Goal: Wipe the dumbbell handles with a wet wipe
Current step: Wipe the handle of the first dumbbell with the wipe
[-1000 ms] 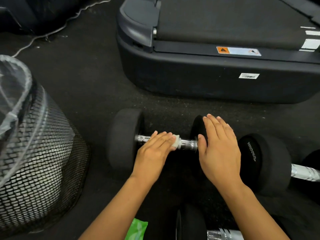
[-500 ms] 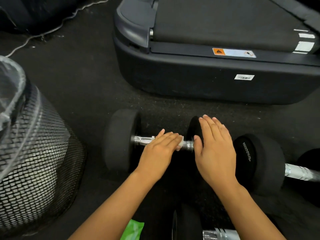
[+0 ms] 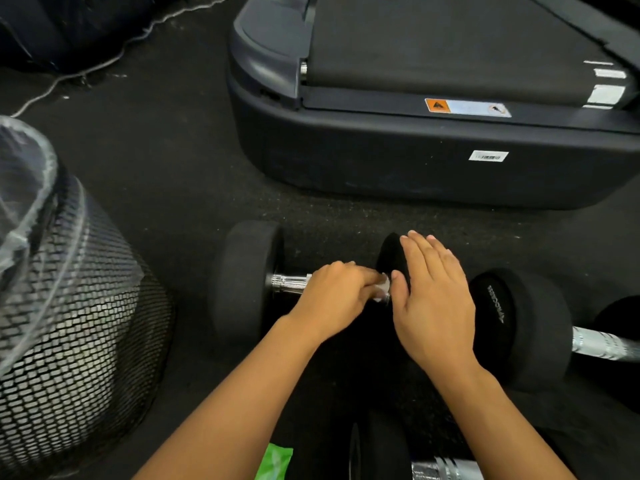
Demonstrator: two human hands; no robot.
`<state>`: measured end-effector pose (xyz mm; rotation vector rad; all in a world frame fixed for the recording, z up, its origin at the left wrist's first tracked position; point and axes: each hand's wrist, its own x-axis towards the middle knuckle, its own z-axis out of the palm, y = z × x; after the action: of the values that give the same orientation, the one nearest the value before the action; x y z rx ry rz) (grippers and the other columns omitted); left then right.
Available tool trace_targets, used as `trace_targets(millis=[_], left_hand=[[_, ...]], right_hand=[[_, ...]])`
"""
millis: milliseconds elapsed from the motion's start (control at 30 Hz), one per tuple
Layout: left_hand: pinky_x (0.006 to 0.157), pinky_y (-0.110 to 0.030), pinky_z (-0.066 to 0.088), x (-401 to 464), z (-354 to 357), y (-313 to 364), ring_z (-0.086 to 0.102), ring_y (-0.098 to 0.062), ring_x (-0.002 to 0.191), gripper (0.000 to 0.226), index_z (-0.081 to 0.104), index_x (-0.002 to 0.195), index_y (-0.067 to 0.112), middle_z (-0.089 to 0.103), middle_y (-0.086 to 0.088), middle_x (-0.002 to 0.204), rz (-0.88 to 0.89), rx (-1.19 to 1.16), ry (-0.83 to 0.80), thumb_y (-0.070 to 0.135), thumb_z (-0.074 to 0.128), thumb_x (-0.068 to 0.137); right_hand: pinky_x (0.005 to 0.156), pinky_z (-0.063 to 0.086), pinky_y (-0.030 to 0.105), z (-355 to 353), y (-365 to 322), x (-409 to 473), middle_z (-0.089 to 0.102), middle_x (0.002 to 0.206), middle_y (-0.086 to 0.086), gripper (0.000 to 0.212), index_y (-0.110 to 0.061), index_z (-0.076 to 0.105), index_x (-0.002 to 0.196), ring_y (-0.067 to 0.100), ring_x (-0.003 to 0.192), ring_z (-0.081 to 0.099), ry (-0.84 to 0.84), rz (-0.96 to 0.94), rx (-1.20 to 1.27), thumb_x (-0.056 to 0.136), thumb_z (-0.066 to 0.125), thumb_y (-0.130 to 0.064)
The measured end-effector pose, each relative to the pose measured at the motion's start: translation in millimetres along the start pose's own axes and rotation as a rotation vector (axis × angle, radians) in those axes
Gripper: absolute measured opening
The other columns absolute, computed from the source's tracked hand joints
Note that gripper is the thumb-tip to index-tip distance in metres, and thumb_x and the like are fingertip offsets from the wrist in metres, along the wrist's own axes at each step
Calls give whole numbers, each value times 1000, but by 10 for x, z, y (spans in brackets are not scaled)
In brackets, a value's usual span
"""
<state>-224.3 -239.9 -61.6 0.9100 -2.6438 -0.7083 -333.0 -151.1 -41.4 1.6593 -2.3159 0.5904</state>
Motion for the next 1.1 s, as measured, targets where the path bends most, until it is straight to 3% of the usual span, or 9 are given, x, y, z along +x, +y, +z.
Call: trace_targets(millis=[100, 200, 300, 400, 533, 667, 800, 1000, 1100], left_hand=[[77, -33, 49, 218, -130, 64, 61, -14, 81, 25, 70, 102, 22, 66, 1, 86, -201, -70, -139, 31, 48, 95], [76, -36, 49, 248, -122, 81, 62, -18, 84, 25, 70, 98, 24, 67, -2, 87, -180, 17, -147, 32, 46, 95], [82, -39, 50, -29, 139, 52, 64, -17, 89, 33, 69, 98, 23, 70, 1, 94, 8, 28, 124, 35, 40, 93], [93, -38, 47, -219, 394, -148, 63, -19, 104, 27, 67, 111, 9, 68, -6, 111, 274, 73, 425, 16, 58, 87], [98, -40, 45, -321, 446, -318, 57, -24, 115, 39, 61, 119, 0, 62, -13, 121, 403, 172, 523, -1, 68, 81], [99, -40, 44, -227, 509, -171, 61, -27, 108, 24, 64, 111, -5, 65, -18, 114, 442, 248, 524, -2, 57, 87], [92, -38, 48, -114, 374, -99, 65, -22, 95, 29, 68, 102, 4, 69, -10, 100, 301, 225, 400, 10, 43, 88], [64, -30, 39, 321, -178, 147, 54, -16, 69, 23, 66, 97, 18, 53, 4, 71, -212, 34, -246, 28, 46, 97], [66, -32, 45, 311, -196, 120, 57, -14, 68, 22, 66, 92, 20, 58, 3, 73, -209, -20, -276, 29, 45, 97]], right_hand=[[111, 23, 36, -2, -7, 9, 49, 137, 9, 51, -5, 48, 132, 24, 131, 39, -3, 0, -2, 91, 31, -30], [111, 23, 36, 2, -6, 15, 49, 137, 9, 51, -6, 48, 132, 24, 131, 38, 0, 3, 1, 90, 31, -30], [111, 23, 36, 10, -2, 2, 49, 137, 9, 50, -5, 48, 132, 24, 131, 38, 14, 6, 15, 90, 32, -29], [111, 23, 36, 13, 7, -21, 49, 137, 8, 48, -5, 48, 131, 24, 132, 38, 22, -3, 26, 91, 35, -28], [111, 23, 36, 16, 12, -26, 49, 137, 8, 49, -6, 47, 132, 24, 132, 37, 18, -2, 25, 91, 33, -29], [111, 24, 37, 32, 5, 9, 49, 137, 8, 49, -6, 48, 132, 24, 132, 38, 18, 11, 23, 91, 33, -29], [111, 25, 37, 21, 1, 36, 49, 137, 8, 50, -6, 48, 132, 24, 131, 39, 9, 12, 19, 91, 32, -30], [112, 23, 37, 10, -4, 12, 49, 137, 8, 51, -7, 47, 132, 24, 132, 38, 5, 10, 12, 91, 30, -30], [111, 23, 37, 3, -1, -7, 49, 137, 8, 50, -6, 47, 132, 24, 132, 38, 7, 5, 16, 91, 31, -30]])
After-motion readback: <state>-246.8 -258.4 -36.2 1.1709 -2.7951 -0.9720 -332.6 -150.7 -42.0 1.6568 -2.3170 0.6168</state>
